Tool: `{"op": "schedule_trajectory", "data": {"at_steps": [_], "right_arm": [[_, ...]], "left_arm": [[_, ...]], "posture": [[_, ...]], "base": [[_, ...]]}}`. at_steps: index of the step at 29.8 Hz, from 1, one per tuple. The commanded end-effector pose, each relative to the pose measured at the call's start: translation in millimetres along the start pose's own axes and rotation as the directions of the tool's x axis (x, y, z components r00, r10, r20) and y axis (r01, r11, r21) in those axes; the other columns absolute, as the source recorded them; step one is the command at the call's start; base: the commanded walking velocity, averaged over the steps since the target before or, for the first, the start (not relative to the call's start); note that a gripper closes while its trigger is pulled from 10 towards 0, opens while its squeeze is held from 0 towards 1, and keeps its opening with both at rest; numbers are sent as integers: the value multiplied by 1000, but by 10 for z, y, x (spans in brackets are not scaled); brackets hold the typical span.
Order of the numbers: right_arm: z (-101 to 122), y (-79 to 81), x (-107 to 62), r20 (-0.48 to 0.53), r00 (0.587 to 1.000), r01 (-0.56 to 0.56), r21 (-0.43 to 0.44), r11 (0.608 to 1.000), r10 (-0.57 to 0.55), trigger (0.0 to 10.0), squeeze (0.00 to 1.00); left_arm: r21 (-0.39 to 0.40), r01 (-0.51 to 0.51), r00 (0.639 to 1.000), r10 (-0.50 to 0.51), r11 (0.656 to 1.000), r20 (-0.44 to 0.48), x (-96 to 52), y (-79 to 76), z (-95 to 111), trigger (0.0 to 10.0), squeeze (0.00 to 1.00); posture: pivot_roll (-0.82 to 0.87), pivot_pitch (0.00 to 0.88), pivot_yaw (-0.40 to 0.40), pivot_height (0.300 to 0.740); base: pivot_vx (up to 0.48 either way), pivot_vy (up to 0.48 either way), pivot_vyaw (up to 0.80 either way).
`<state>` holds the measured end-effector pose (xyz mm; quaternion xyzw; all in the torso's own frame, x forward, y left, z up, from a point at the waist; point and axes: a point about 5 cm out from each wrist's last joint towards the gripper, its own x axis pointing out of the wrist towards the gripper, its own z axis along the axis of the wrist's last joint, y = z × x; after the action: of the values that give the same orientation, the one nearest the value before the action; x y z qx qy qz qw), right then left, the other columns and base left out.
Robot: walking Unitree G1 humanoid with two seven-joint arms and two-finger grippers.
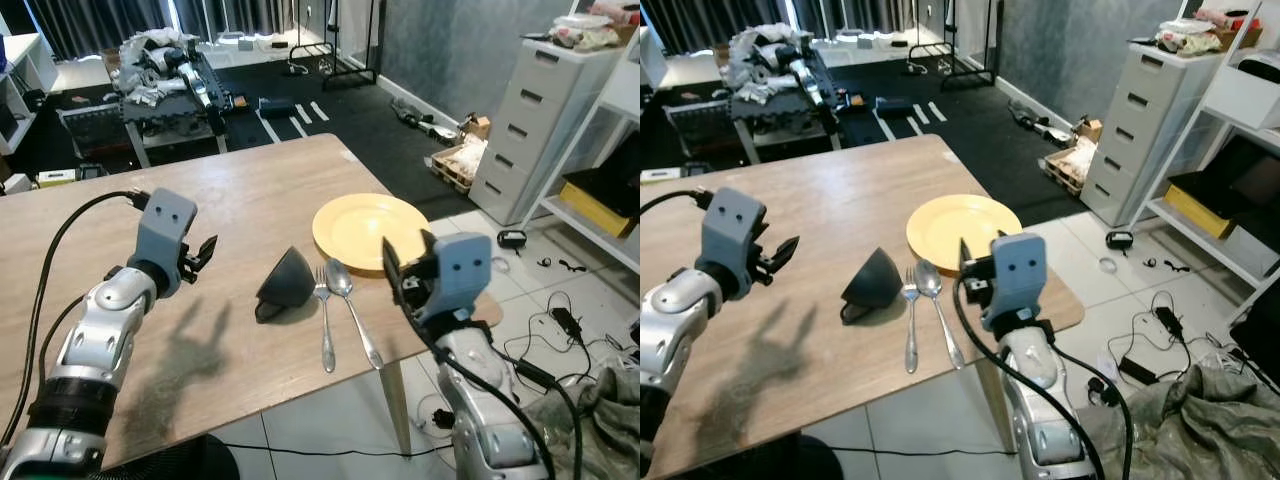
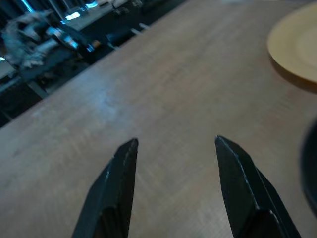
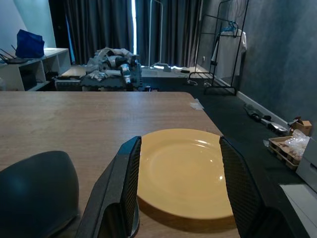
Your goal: Setting the table
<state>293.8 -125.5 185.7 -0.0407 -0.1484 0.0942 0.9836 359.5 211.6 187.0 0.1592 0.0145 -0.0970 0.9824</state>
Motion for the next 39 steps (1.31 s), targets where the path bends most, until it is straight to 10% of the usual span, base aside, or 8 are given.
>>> {"op": "schedule_trajectory", "data": {"at_steps": [1, 8, 15, 39], "right_arm": [[31, 24, 4, 4, 1000, -10, 4, 1000, 10, 10000, 0], [129, 81, 10, 26, 999, -35, 8, 999, 35, 10000, 0], [147, 81, -14, 26, 999, -29, 2, 1000, 28, 10000, 0], [103, 107, -8, 0, 1000, -27, 13, 1000, 27, 10000, 0]], "left_arm": [[12, -11, 1000, 11, 1000, -22, 24, -4, -61, 10000, 0], [41, -12, 997, 15, 999, -75, 279, -113, -104, 10000, 0], [-9, 254, 963, -254, 967, -88, 439, -564, -3, 10000, 0], [-48, 647, 762, -646, 761, 40, 372, -1509, 307, 10000, 0]], "posture": [[-47, 2, 94, 740], [-73, 26, 110, 740], [-94, 23, 121, 740], [-69, 27, 125, 740]], "base": [[0, 0, 0], [0, 0, 0], [0, 0, 0], [0, 0, 0]]}}
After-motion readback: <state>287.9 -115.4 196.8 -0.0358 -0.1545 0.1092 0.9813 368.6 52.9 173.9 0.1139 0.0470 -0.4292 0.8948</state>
